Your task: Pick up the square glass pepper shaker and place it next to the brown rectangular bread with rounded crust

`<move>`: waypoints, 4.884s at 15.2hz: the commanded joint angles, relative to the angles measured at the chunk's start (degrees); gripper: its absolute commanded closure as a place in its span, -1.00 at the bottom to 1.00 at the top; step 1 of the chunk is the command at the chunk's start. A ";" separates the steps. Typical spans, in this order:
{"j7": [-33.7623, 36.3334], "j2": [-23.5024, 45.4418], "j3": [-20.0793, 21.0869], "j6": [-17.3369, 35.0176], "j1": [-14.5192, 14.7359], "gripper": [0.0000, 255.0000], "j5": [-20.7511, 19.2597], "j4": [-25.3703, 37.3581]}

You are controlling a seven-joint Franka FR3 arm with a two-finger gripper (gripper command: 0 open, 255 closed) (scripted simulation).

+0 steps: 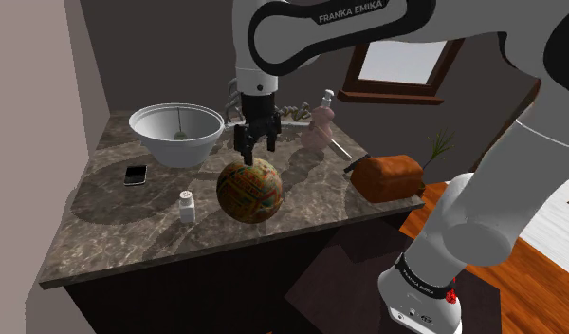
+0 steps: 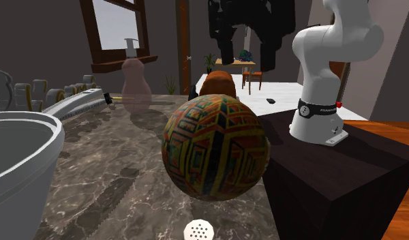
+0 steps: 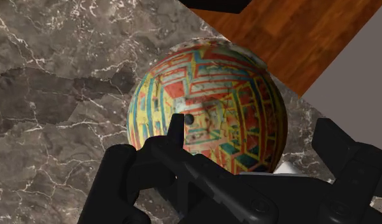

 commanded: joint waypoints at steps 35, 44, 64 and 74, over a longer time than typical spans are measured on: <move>10.59 44.89 0.98 1.52 9.37 1.00 -8.57 39.65; 10.59 44.56 1.03 0.96 9.35 1.00 -8.50 39.88; 10.69 40.63 1.73 -12.00 9.65 1.00 -7.57 49.06; 10.88 41.07 1.83 -20.01 10.48 1.00 -7.58 57.59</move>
